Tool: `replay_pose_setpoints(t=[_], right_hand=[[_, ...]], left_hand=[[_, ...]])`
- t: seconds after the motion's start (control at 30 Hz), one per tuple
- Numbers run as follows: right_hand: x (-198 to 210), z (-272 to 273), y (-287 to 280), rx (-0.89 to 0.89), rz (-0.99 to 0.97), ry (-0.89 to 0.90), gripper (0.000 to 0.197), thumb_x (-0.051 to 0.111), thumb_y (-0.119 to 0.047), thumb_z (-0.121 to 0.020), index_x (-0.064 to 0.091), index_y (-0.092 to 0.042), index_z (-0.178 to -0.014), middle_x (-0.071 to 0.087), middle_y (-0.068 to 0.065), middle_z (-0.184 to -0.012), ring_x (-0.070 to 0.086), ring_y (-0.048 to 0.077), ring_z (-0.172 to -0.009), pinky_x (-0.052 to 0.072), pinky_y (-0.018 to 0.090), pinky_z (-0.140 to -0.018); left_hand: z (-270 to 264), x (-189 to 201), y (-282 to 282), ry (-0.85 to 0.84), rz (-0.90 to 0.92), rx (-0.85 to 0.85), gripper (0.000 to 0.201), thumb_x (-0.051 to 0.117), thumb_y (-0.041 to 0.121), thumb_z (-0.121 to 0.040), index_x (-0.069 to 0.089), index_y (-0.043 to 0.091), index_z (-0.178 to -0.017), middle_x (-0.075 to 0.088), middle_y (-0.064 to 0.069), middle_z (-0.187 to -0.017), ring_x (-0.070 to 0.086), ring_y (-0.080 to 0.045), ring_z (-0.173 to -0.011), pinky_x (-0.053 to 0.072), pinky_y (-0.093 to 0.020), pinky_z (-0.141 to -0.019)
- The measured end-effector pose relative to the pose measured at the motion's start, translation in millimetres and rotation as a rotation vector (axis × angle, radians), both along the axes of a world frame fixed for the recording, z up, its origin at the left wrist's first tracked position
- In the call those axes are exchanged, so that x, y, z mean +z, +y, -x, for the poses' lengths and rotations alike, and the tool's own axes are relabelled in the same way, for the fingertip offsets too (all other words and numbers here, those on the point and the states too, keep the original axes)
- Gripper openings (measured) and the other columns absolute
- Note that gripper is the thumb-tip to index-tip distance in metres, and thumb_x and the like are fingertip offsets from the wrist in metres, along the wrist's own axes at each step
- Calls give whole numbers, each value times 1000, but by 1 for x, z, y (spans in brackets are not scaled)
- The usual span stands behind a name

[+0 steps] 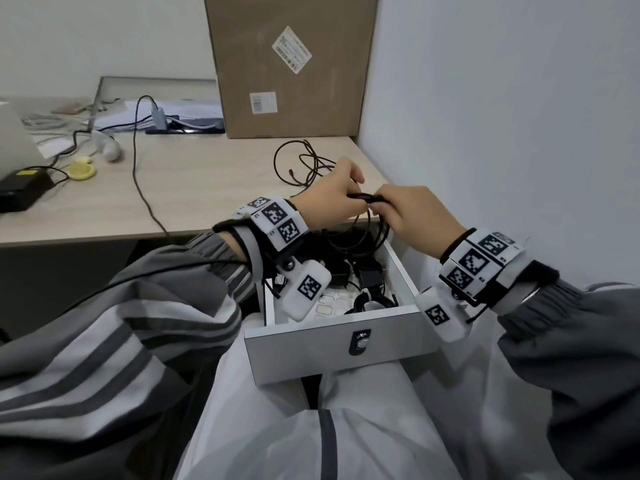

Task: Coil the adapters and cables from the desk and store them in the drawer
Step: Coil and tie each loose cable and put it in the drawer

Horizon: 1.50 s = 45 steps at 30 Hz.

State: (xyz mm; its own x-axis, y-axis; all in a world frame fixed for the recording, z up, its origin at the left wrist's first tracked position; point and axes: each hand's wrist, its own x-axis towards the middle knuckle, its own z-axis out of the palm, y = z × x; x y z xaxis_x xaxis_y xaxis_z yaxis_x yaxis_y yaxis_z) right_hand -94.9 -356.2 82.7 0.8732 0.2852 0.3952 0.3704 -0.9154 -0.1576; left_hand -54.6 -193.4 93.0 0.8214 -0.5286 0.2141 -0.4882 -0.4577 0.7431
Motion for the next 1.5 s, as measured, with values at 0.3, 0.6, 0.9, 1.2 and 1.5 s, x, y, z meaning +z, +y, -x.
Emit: replay_pose_setpoints(t=[0.3, 0.6, 0.9, 1.2, 1.5], right_hand=[[-11, -17, 9, -146, -1078, -11, 20, 42, -17, -98, 53, -9, -83, 58, 4, -59, 59, 11, -46, 46, 20, -43], [-38, -14, 18, -39, -1099, 324, 21, 44, -25, -100, 56, -12, -87, 67, 2, -79, 61, 7, -55, 40, 19, -47], [14, 6, -7, 99, -201, 58, 21, 54, -20, -94, 64, -17, -113, 63, -9, -93, 53, 4, -71, 36, 19, -71], [13, -9, -6, -84, -974, -4, 19, 51, -12, -93, 62, -6, -79, 69, 14, -75, 65, 14, -55, 55, 26, -60], [0, -6, 23, 7, -1776, 218, 18, 45, -2, -98, 57, 2, -86, 67, 11, -80, 69, 12, -68, 55, 15, -66]], left_hand=[[-29, -16, 8, 391, 571, 34, 19, 51, 21, -98, 55, 13, -81, 58, -1, -79, 59, -20, -89, 45, -36, -96], [-16, 5, 0, 607, 886, -44, 34, 28, 25, -106, 51, 10, -86, 35, 10, -46, 24, -2, -36, 24, -14, -39], [-1, 22, 9, 316, 59, -213, 34, 37, 29, -104, 51, 13, -78, 28, 9, -51, 21, -8, -46, 18, -18, -43], [-12, 9, 11, 324, 491, -154, 21, 47, 25, -101, 59, 11, -90, 64, -2, -83, 62, -8, -77, 46, -23, -80], [-12, -13, -22, 349, 462, 10, 26, 42, 37, -101, 57, 17, -108, 65, 1, -111, 58, -9, -106, 37, -25, -96]])
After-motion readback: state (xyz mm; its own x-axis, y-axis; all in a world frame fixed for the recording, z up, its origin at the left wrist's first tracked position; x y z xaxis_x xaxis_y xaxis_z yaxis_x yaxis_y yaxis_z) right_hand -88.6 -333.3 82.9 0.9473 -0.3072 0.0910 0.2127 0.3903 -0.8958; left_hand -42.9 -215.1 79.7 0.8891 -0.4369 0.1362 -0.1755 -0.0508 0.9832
